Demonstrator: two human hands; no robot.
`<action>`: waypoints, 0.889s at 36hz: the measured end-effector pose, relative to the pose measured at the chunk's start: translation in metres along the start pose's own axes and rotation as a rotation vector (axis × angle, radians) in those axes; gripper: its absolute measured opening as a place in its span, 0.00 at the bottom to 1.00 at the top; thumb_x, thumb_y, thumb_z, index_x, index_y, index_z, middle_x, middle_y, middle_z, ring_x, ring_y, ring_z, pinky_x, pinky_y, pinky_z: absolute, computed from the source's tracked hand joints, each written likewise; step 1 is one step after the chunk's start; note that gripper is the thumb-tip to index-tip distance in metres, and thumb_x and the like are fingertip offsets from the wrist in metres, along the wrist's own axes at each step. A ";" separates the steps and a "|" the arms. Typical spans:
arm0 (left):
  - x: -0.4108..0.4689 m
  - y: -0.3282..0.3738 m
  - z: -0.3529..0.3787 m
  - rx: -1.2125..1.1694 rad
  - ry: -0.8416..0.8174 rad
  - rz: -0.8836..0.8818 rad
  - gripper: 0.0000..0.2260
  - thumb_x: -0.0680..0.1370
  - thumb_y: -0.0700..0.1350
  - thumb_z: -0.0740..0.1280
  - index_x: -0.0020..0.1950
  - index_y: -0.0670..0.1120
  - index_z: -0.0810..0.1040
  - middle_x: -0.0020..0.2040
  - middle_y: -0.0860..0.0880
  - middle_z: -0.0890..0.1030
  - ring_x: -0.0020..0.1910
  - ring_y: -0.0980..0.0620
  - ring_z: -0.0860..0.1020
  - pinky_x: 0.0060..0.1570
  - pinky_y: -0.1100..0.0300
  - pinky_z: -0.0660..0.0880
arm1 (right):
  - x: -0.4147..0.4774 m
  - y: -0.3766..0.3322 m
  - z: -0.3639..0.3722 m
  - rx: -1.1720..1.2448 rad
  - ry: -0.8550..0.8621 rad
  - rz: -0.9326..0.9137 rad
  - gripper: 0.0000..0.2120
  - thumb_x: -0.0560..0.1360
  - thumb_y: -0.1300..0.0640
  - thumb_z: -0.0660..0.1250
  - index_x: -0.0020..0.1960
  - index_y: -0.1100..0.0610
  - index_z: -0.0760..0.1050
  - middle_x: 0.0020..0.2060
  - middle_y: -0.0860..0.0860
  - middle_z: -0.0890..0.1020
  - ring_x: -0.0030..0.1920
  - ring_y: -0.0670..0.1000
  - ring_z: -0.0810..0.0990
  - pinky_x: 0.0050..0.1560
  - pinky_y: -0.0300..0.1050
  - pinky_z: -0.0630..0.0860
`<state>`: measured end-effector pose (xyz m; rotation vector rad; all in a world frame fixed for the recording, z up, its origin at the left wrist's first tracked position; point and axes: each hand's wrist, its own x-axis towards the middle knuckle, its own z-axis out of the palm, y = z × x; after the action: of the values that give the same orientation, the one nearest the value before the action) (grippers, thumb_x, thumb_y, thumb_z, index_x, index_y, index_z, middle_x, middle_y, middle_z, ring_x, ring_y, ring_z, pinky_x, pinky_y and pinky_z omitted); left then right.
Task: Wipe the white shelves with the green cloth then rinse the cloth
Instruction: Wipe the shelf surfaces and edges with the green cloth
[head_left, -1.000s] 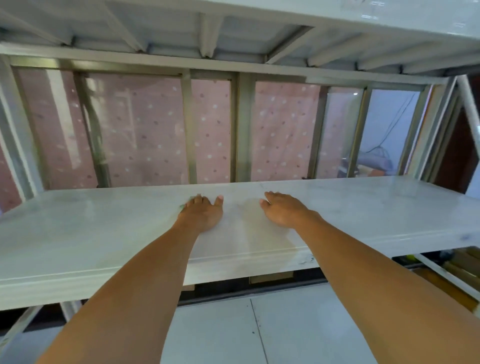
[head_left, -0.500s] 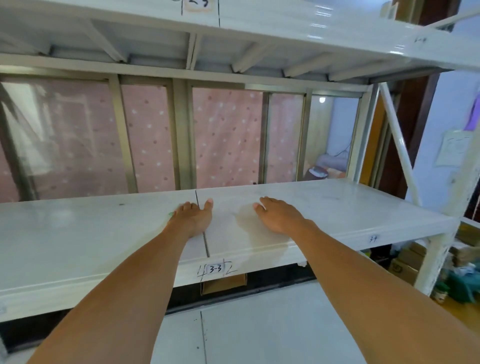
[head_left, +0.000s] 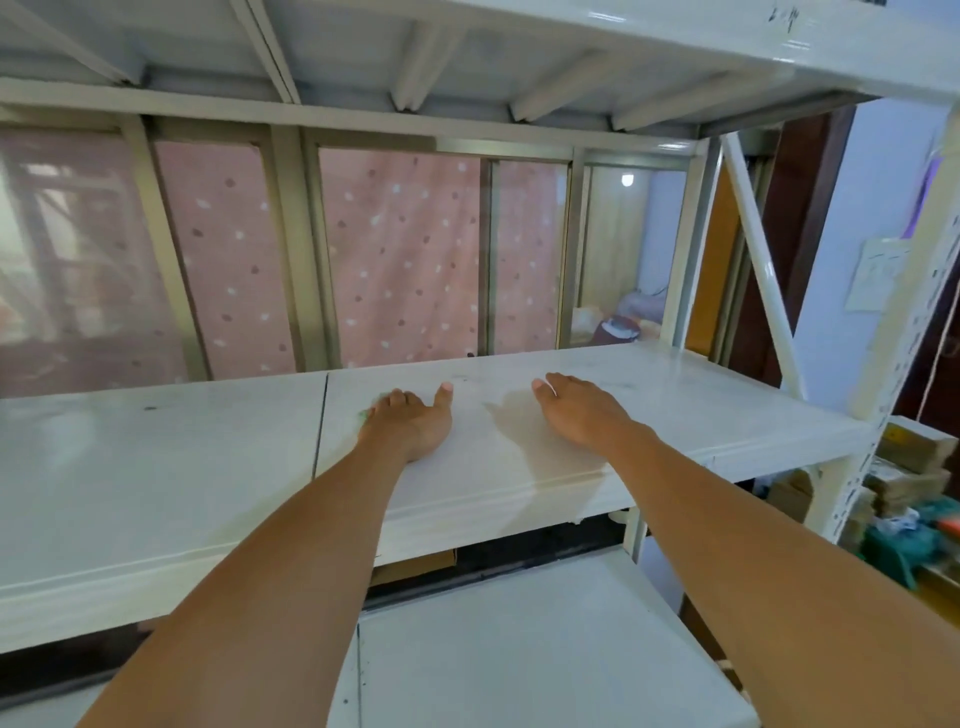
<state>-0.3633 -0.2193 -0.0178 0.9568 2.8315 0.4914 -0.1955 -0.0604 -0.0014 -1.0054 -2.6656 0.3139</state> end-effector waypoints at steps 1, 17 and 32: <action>0.001 0.009 0.003 -0.005 0.004 0.000 0.41 0.78 0.69 0.36 0.80 0.40 0.48 0.81 0.43 0.48 0.79 0.44 0.48 0.76 0.47 0.45 | 0.004 0.004 -0.002 -0.003 -0.004 -0.010 0.30 0.84 0.41 0.43 0.80 0.55 0.58 0.78 0.54 0.62 0.76 0.57 0.62 0.74 0.53 0.57; 0.008 0.130 0.045 0.054 0.026 0.032 0.39 0.80 0.66 0.40 0.80 0.38 0.48 0.80 0.40 0.48 0.78 0.42 0.48 0.76 0.48 0.46 | 0.052 0.091 -0.036 -0.047 -0.067 -0.033 0.31 0.83 0.38 0.43 0.80 0.53 0.56 0.80 0.52 0.57 0.78 0.56 0.58 0.75 0.54 0.55; 0.022 0.219 0.074 0.077 0.004 0.054 0.36 0.81 0.64 0.43 0.80 0.40 0.49 0.80 0.42 0.48 0.79 0.43 0.47 0.76 0.49 0.46 | 0.077 0.197 -0.060 -0.173 -0.109 -0.070 0.32 0.82 0.37 0.44 0.81 0.52 0.51 0.81 0.49 0.51 0.79 0.54 0.54 0.77 0.54 0.55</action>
<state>-0.2406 -0.0220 -0.0135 1.0493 2.8542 0.3924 -0.1114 0.1419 0.0102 -0.9666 -2.8599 0.1290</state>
